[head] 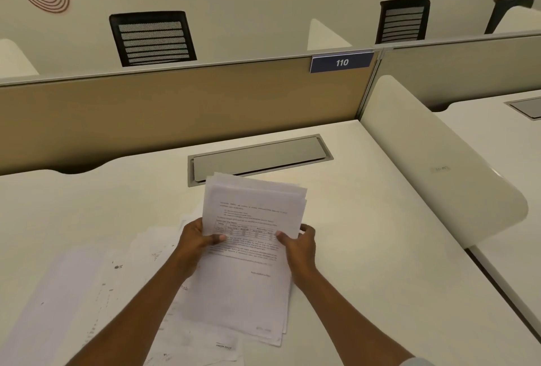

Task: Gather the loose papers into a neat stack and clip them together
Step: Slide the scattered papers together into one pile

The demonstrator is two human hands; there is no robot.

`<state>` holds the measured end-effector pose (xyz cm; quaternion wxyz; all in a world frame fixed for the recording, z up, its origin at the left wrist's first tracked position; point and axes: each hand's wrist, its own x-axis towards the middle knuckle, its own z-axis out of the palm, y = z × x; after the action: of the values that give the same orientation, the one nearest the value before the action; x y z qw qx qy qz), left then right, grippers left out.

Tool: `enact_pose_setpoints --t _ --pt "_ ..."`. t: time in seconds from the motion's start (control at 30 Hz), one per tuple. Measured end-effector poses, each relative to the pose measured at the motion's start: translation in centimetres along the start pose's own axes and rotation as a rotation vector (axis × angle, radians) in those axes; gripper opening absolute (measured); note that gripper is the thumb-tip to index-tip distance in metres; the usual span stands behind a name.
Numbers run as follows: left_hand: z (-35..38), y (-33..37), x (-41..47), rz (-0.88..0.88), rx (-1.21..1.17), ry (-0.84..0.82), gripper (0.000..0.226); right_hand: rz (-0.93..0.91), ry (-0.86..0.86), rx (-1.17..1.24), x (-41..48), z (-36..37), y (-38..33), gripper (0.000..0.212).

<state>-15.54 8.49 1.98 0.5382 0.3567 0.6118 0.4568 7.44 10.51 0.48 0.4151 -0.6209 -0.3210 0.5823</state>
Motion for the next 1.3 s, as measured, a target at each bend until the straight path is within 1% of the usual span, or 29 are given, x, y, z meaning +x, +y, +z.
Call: enact_pose_setpoints --t 0.07,0.1,0.17,0.27,0.3,0.4,0.47,0.57,0.63,0.67,0.77,0.9,1.0,1.1,1.2,1.3 --pt "0.3 0.8 -0.4 0.026 -0.04 -0.006 0.045 -0.048 -0.129 0.067 -0.3 -0.8 -1.4 0.05" --pt "0.5 1.4 -0.6 0.04 -0.063 -0.007 0.049 -0.085 -0.186 0.089 -0.5 -1.2 -2.2 0.046" --pt "1.1 2.7 -1.1 0.077 -0.112 -0.019 0.058 -0.159 -0.237 0.124 -1.3 -2.0 -4.2 0.034" --pt "2.4 5.1 -2.2 0.159 -0.174 -0.06 0.066 -0.284 -0.212 0.139 -2.6 -3.2 -7.5 0.028" --pt "3.0 5.9 -2.6 0.199 -0.194 -0.08 0.064 -0.335 -0.184 0.126 -3.1 -3.7 -8.5 0.027" --pt "4.8 7.7 -3.8 0.327 -0.261 -0.151 0.05 -0.474 -0.121 0.062 -4.5 -5.0 -10.7 0.024" --pt "5.8 7.8 -4.1 0.374 -0.274 -0.159 0.049 -0.513 -0.116 0.064 -4.9 -5.7 -11.1 0.024" --pt "7.3 6.5 -4.0 0.325 -0.256 -0.121 0.042 -0.48 -0.098 0.048 -4.3 -6.7 -9.9 0.023" --pt "8.2 4.7 -3.8 0.247 -0.188 -0.1 0.057 -0.423 -0.084 -0.004 -3.4 -7.2 -8.2 0.024" --pt "8.5 3.7 -3.7 0.212 -0.154 -0.091 0.059 -0.392 -0.085 -0.036 -3.0 -7.3 -7.4 0.025" --pt "9.5 1.7 -3.3 0.157 -0.106 -0.01 0.044 -0.326 -0.066 -0.11 -1.9 -7.4 -5.6 0.023" --pt "10.4 1.4 -2.8 0.149 -0.109 0.109 0.028 -0.303 -0.026 -0.104 -1.4 -7.0 -5.5 0.022" --pt "10.7 1.8 -2.5 0.134 -0.096 0.206 0.025 -0.317 -0.03 -0.088 -1.4 -6.7 -5.9 0.019" --pt "10.6 1.9 -2.4 0.132 -0.079 0.201 0.023 -0.312 -0.025 -0.057 -1.3 -6.6 -5.7 0.018" --pt "10.4 1.1 -2.4 0.088 -0.047 0.185 0.026 -0.283 -0.018 -0.079 -1.0 -6.3 -4.7 0.02" --pt "10.5 0.5 -2.5 0.079 -0.027 0.196 0.026 -0.269 0.002 -0.082 -0.7 -6.1 -4.2 0.022"
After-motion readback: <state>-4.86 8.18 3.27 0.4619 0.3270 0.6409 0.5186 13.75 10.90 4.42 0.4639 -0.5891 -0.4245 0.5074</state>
